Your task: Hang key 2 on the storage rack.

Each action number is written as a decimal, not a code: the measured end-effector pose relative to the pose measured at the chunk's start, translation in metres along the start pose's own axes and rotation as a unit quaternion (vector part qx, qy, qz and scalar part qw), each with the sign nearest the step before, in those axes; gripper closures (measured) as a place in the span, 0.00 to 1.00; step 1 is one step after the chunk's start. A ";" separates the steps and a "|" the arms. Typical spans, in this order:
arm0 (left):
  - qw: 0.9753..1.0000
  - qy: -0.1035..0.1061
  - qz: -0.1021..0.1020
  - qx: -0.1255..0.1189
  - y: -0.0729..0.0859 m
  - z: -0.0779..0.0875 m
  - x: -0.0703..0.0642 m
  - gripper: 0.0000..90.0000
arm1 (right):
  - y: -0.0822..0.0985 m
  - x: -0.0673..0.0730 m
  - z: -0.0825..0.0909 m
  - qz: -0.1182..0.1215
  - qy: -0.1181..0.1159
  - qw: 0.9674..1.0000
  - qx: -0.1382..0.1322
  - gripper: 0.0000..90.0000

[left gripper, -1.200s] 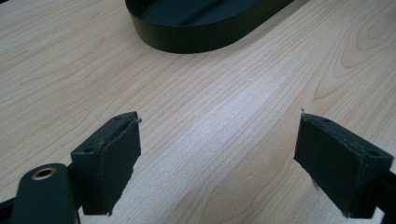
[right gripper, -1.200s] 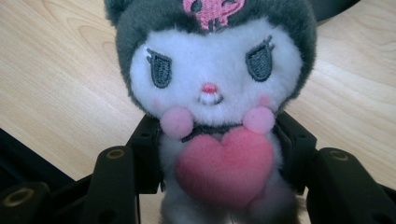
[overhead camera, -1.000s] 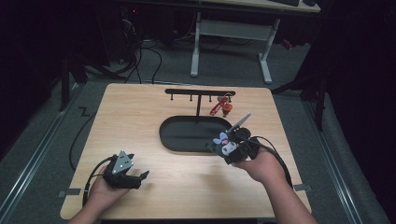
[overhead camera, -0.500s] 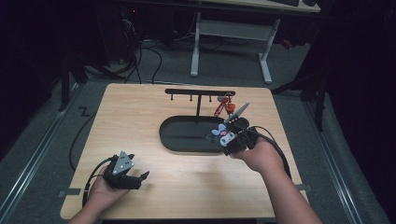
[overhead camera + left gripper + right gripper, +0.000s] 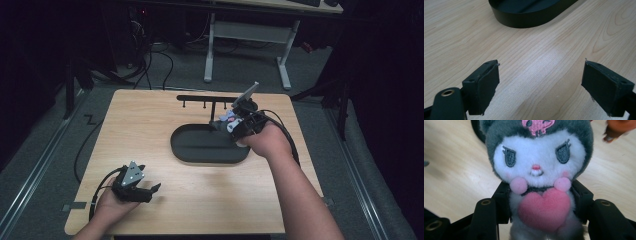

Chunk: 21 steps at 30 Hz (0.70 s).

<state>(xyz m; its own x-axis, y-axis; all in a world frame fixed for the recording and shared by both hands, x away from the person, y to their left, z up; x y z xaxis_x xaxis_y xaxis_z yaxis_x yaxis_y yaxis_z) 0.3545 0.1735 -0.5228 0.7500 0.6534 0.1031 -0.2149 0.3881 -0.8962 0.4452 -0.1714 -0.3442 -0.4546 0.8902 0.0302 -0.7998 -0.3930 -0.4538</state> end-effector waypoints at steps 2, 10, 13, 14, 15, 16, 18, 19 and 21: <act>1.000 0.001 0.001 0.000 0.000 0.000 0.001 0.17 | -0.009 -0.002 0.002 -0.001 0.001 1.000 -0.005 0.52; 1.000 0.003 0.002 -0.002 0.000 0.001 0.002 0.17 | -0.038 -0.005 0.005 -0.015 0.028 0.999 -0.017 0.52; 1.000 0.002 0.001 -0.002 0.000 0.001 0.003 0.17 | -0.044 -0.007 0.001 -0.018 0.046 0.998 -0.025 0.52; 1.000 0.003 0.003 -0.002 0.000 0.001 0.003 0.17 | -0.045 -0.008 -0.001 -0.020 0.053 0.998 -0.031 0.52; 1.000 0.003 0.003 -0.002 0.000 0.001 0.003 0.17 | -0.046 -0.009 -0.003 -0.023 0.060 0.997 -0.035 0.52; 1.000 0.003 0.004 -0.003 0.000 0.001 0.003 0.17 | -0.045 -0.010 -0.005 -0.027 0.063 0.997 -0.033 0.52; 1.000 0.003 0.002 -0.002 0.000 0.001 0.003 0.17 | -0.043 -0.012 -0.008 -0.026 0.067 0.997 -0.029 0.52; 1.000 0.004 0.002 0.000 0.000 0.000 0.002 0.17 | -0.041 -0.013 -0.009 -0.026 0.069 0.997 -0.030 0.52; 1.000 0.005 0.002 0.001 0.000 0.000 0.002 0.17 | -0.036 -0.016 -0.011 -0.031 0.065 0.997 -0.026 0.52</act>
<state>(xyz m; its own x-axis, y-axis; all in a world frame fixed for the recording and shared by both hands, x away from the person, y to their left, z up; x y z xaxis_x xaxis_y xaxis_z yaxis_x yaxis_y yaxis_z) 0.3562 0.1751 -0.5228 0.7548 0.6489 0.0955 -0.2186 0.3861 -0.8962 0.4855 -0.1687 -0.3383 -0.3479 0.9360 -0.0537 -0.8022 -0.3268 -0.4997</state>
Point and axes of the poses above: each handheld gripper's, and its own axes: z roughly backward along the jaws, y roughly out of its underside, x roughly to its left, the point moved 2 cm from there along -z, roughly forward along the jaws, and after that the axes turned 12 degrees about -x, right-handed, at the moved point
